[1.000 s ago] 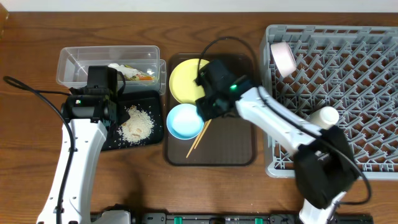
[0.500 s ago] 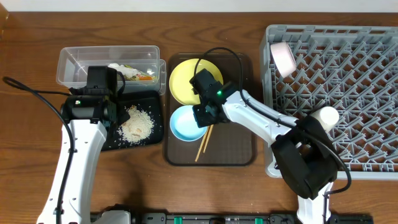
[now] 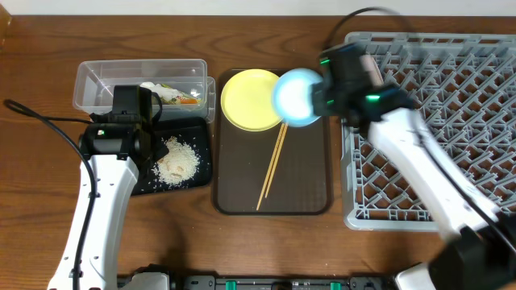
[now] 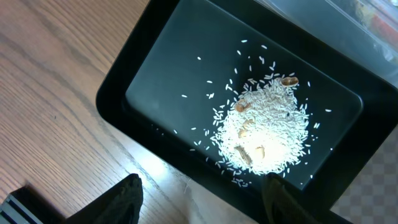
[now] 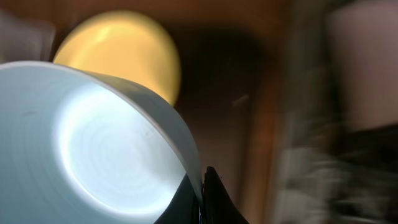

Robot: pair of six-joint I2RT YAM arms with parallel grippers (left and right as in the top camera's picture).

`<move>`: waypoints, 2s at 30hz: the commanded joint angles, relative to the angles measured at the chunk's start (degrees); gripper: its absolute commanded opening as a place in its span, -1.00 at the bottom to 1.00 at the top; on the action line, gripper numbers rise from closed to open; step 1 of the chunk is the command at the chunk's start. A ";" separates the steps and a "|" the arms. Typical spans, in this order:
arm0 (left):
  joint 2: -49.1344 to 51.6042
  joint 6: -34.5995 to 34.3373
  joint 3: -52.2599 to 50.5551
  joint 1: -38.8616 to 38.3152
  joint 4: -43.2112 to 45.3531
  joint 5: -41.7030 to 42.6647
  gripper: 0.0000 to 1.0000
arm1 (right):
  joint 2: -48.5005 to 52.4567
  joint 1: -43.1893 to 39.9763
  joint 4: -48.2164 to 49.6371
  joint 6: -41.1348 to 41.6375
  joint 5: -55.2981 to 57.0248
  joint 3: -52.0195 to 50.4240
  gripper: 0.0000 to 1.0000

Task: Sort waste into correct bins and load items into the dishwasher rack
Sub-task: 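Carry the blue bowl into the dish rack with the right gripper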

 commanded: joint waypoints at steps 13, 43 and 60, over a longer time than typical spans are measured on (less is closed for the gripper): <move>-0.83 0.55 -0.57 0.28 0.90 -0.24 0.29 | -0.13 -15.54 21.03 -34.47 44.13 0.55 -0.98; -0.83 0.55 -0.57 0.28 1.11 1.25 0.28 | 20.98 -20.04 38.71 -40.00 54.21 0.55 -0.97; -0.83 0.55 -0.57 0.28 1.07 1.25 0.28 | 21.22 -15.26 32.33 -32.98 54.23 0.44 -0.92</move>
